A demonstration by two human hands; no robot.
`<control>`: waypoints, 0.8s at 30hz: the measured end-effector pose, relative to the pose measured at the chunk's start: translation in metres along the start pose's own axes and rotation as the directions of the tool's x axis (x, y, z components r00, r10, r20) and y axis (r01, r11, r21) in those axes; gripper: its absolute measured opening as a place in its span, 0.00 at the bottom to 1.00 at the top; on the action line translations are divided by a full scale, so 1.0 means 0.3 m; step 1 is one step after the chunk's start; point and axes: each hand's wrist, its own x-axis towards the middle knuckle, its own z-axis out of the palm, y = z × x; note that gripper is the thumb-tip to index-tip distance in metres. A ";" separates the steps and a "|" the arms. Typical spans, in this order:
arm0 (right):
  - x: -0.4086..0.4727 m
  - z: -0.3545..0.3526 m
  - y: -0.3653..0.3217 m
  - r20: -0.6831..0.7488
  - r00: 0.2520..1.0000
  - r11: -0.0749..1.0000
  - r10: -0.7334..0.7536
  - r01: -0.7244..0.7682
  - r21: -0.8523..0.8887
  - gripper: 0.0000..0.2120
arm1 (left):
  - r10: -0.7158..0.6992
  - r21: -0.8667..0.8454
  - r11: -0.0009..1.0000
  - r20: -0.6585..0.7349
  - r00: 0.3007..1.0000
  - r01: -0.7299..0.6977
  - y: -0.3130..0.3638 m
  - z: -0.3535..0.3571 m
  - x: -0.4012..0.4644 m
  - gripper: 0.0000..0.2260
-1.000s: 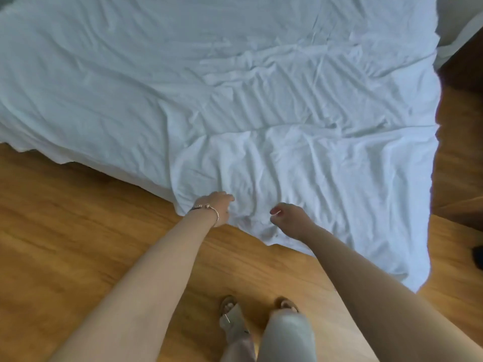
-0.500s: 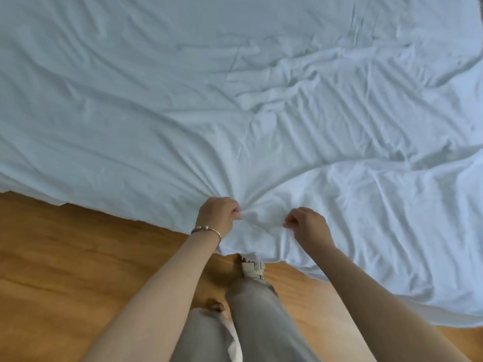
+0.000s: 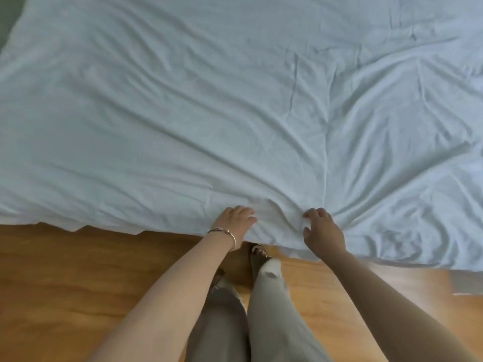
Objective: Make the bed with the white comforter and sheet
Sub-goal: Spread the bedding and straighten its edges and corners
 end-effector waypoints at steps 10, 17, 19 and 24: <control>-0.024 0.366 -0.553 0.173 0.948 0.934 -0.268 0.299 -0.193 0.25 | 0.028 0.309 0.951 -0.158 0.987 0.022 -0.459 0.202 -0.261 0.22; -0.008 0.468 -0.570 -0.180 0.937 0.943 -0.299 0.262 -0.203 0.17 | 0.150 0.165 0.984 -0.534 0.832 -0.072 -0.603 0.274 -0.268 0.14; -0.032 0.466 -0.574 -0.211 0.945 0.962 -0.250 0.219 -0.161 0.14 | 0.100 0.100 0.994 -0.541 0.835 -0.054 -0.615 0.290 -0.289 0.13; -0.134 0.467 -0.602 -0.289 0.956 0.999 -0.043 0.037 -0.024 0.04 | 0.171 0.059 0.984 -0.547 0.820 -0.166 -0.602 0.353 -0.354 0.15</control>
